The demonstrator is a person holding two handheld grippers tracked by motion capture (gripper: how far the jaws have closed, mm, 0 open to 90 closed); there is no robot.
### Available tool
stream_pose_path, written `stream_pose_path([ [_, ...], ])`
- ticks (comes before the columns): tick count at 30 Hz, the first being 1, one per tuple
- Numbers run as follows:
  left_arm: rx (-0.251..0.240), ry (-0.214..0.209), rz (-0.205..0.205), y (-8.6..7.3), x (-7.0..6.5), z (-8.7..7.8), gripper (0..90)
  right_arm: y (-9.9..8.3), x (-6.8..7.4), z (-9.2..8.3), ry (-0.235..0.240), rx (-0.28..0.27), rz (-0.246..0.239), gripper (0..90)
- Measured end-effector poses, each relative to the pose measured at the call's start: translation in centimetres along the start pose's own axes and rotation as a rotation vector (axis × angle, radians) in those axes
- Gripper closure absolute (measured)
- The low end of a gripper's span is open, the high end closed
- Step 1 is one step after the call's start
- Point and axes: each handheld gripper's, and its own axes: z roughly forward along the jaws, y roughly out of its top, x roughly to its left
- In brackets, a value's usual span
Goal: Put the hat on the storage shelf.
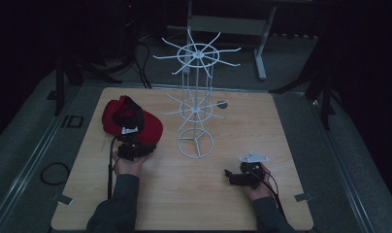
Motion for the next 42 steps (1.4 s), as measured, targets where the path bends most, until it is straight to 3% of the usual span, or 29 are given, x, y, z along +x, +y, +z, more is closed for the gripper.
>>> stream_pose_path([
  [1,0.0,0.0,0.0,0.0,0.0,0.0,35.5,0.0,0.0,0.0,0.0,0.0,0.001,14.7],
  [2,-0.007,-0.002,-0.033,0.2,0.4,0.3,35.8,0.0,0.0,0.0,0.0,0.0,0.0,14.7],
  [5,-0.021,0.003,-0.066,0.4,0.8,0.5,38.0,0.0,0.0,0.0,0.0,0.001,0.0,14.7],
  [14,-0.01,0.014,-0.074,0.3,2.0,-0.3,53.6,0.0,0.0,0.0,0.0,0.0,0.0,14.7],
  [21,-0.02,0.035,-0.095,-0.2,4.3,-2.1,62.2,0.0,0.0,0.0,0.001,0.0,0.0,14.7],
  [24,-0.028,0.048,-0.118,-0.2,5.1,-2.5,61.5,0.0,0.0,0.0,0.001,0.0,0.0,14.7],
  [27,-0.011,0.029,-0.123,-0.2,5.1,-1.9,56.0,0.0,0.0,0.0,0.001,0.001,-0.001,14.7],
  [34,0.0,0.002,-0.156,0.0,4.5,0.1,54.3,0.0,0.0,0.0,0.0,0.0,0.0,14.7],
  [36,0.003,0.009,-0.154,0.2,4.5,0.3,56.8,0.0,0.0,0.0,0.0,0.0,0.0,14.7],
  [38,0.012,0.013,-0.139,0.2,4.6,0.3,66.0,0.0,0.0,0.0,0.001,0.0,0.0,14.7],
  [42,0.018,-0.003,-0.157,0.1,5.5,-0.1,69.4,0.0,0.0,0.0,0.0,0.0,0.0,14.7],
])
